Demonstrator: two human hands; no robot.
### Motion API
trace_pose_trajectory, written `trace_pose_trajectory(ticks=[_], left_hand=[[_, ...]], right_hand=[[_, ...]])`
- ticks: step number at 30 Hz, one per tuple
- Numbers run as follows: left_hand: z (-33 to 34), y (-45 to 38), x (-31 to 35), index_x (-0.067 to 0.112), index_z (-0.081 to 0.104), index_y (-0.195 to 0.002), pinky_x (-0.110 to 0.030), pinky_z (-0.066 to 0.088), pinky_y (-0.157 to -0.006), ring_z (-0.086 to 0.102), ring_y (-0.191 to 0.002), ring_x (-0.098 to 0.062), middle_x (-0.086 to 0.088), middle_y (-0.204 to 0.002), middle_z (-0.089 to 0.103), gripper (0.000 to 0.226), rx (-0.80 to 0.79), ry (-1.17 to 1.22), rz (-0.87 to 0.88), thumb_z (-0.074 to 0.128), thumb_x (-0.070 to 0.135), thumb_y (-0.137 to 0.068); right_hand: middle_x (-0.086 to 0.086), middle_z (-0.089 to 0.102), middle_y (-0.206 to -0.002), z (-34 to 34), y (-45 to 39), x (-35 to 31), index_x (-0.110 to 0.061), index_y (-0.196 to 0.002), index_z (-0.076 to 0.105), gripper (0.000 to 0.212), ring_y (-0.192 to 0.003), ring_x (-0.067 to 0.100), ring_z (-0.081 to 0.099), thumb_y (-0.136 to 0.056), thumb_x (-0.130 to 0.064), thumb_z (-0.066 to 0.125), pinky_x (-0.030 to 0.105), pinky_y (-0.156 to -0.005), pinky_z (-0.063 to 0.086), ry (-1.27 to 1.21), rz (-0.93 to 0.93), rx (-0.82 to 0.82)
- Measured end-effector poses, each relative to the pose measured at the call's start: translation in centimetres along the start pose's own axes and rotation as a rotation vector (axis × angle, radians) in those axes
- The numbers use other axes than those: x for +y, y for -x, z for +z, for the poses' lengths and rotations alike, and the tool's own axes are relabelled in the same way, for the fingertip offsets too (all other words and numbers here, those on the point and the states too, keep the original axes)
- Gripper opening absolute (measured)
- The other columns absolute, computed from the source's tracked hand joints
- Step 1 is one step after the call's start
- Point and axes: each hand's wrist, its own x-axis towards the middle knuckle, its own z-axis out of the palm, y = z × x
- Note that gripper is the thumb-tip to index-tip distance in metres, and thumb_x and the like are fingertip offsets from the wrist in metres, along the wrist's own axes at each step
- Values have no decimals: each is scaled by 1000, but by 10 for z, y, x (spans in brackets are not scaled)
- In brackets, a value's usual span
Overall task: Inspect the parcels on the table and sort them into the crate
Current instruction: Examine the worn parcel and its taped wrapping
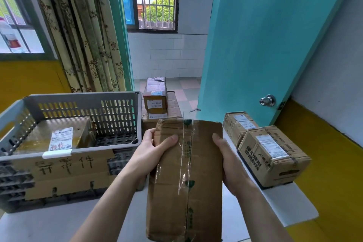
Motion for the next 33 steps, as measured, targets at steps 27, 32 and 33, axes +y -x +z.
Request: trace_pose_trajectory(ticks=[27, 32, 33], left_hand=[[36, 8, -6, 22, 40, -143, -42, 49, -104, 56, -118, -21, -2, -137, 49, 61, 339, -500, 250, 60, 54, -96], [43, 9, -5, 27, 0, -165, -46, 24, -127, 16, -157, -19, 6, -172, 6, 145, 89, -485, 99, 41, 108, -51], [41, 7, -7, 29, -3, -165, -46, 22, -128, 14, -158, -19, 5, -173, 4, 151, 82, -465, 69, 41, 110, -45]], right_hand=[[-13, 60, -131, 10, 11, 2, -43, -142, 41, 95, -123, 14, 57, -62, -81, 73, 44, -107, 50, 271, -98, 206], [-16, 57, -137, 12, 10, -1, -43, -146, 40, 96, -129, 10, 55, -65, -91, 57, 39, -111, 45, 230, -141, 207], [-14, 56, -138, 12, 11, -2, -39, -148, 41, 95, -129, 10, 54, -69, -90, 55, 38, -111, 44, 257, -122, 214]])
